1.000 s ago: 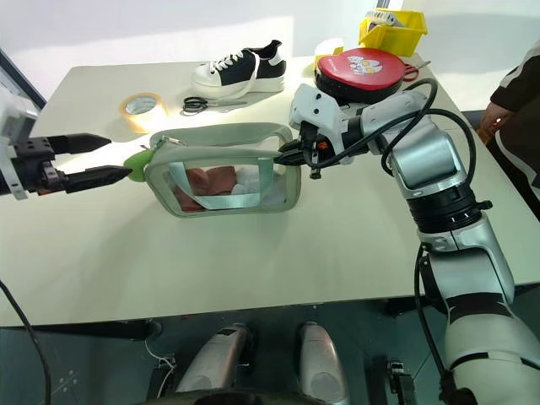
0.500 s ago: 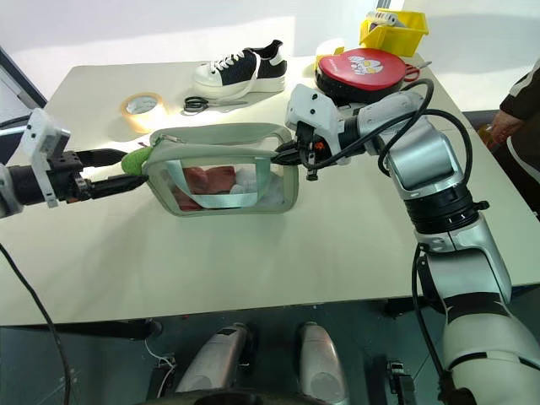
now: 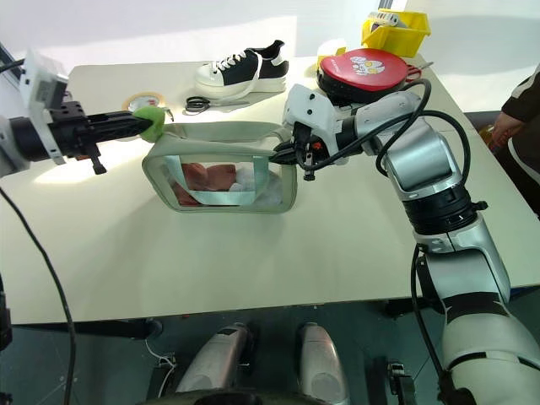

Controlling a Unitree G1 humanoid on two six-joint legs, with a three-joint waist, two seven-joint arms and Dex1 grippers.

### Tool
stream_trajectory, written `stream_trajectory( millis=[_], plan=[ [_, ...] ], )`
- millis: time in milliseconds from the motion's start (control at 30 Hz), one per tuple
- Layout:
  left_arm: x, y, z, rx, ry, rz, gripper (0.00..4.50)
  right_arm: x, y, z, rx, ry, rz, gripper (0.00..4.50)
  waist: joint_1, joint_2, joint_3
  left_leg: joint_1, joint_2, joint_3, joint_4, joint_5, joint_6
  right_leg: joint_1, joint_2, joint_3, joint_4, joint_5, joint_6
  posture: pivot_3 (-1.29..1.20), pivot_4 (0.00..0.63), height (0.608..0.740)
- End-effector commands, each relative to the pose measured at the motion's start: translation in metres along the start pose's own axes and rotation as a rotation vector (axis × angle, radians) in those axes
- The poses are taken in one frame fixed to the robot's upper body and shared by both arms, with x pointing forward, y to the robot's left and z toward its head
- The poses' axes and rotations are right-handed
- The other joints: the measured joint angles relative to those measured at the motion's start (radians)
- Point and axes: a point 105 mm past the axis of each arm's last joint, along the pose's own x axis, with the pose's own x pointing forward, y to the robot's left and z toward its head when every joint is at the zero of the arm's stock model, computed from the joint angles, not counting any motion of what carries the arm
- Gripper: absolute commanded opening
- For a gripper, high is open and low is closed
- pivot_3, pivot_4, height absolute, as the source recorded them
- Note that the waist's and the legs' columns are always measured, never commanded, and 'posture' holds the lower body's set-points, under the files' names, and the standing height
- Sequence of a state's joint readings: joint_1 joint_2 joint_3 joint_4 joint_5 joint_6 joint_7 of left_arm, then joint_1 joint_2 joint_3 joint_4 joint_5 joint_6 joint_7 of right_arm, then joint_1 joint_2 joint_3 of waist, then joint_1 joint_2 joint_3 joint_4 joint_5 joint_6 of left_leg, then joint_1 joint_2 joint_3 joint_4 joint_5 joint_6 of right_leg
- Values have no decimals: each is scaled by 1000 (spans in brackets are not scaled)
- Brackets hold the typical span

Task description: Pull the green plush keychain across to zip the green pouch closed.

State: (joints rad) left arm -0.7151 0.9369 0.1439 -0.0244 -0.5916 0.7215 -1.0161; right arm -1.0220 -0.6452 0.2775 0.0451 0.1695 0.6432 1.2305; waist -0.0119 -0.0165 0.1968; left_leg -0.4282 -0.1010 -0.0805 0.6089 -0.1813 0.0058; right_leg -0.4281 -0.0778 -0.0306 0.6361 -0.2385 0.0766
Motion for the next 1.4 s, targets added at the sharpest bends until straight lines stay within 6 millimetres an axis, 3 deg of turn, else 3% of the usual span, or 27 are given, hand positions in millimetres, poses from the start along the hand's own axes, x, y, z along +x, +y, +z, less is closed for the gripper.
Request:
stream_trajectory(
  millis=[33, 133, 233, 467, 667, 833, 967, 1067, 1300, 1400],
  plan=[
    [18, -14, -11, 66, 48, -56, 56, -1, -1, 14, -53, -24, -13, 0, 0, 0, 0, 0, 0, 0, 0, 0, 0, 0, 0, 0, 0, 0, 0, 0, 150, 740],
    [24, -18, -18, 80, 71, -70, 56, -1, -2, 13, -55, -22, -22, 0, -3, 0, 0, 0, 0, 0, 0, 0, 0, 0, 0, 0, 0, 0, 0, 0, 150, 740],
    [21, -12, -6, 54, 34, -51, 982, -2, -2, 12, -54, -20, -24, 0, -1, 0, 0, 0, 0, 0, 0, 0, 1, 0, 0, 0, 0, 0, 0, 0, 150, 740],
    [5, -7, 6, 53, 50, -26, 4278, -3, -2, 9, -49, -19, -29, 0, -4, 0, 0, 0, 0, 0, 1, 0, 1, 0, 0, 0, 0, 0, 0, 0, 150, 740],
    [-22, -2, -9, 48, 146, 3, 4278, -4, -2, 8, -48, -18, -31, 0, -3, 0, 0, 0, 0, 0, 0, 0, 1, 0, 1, 0, 0, 0, 0, 0, 150, 740],
    [-20, 2, -38, 39, 192, 35, 4278, -3, -2, 8, -48, -18, -29, 0, -1, 0, 0, 0, 0, 0, 1, 0, 0, 0, 0, 0, 0, 0, -1, 0, 150, 740],
    [-15, 4, -49, 18, 182, 47, 4278, -3, -2, 9, -50, -16, -28, 0, 0, 0, 0, 0, 0, 0, 1, -1, 0, 0, 0, 0, 0, 0, -1, 0, 150, 740],
    [-13, 6, -50, 14, 172, 52, 3429, -4, -1, 10, -50, -13, -25, 0, 0, 0, 0, 0, 0, 0, 1, 0, 0, 0, 0, 0, 0, 0, 0, 0, 150, 740],
    [-14, 7, -46, 12, 154, 55, 20, -3, -1, 8, -46, -13, -24, 0, -1, 0, 0, 0, 0, 0, 1, 0, 0, 0, 0, 0, 0, 0, 0, 0, 150, 740],
    [-13, 8, -45, 12, 156, 63, 20, -2, -1, 8, -43, -14, -23, 0, -1, 0, 0, 0, 0, 0, 1, 0, 0, 0, 0, 0, 0, 0, 0, 0, 150, 740]
  ],
)
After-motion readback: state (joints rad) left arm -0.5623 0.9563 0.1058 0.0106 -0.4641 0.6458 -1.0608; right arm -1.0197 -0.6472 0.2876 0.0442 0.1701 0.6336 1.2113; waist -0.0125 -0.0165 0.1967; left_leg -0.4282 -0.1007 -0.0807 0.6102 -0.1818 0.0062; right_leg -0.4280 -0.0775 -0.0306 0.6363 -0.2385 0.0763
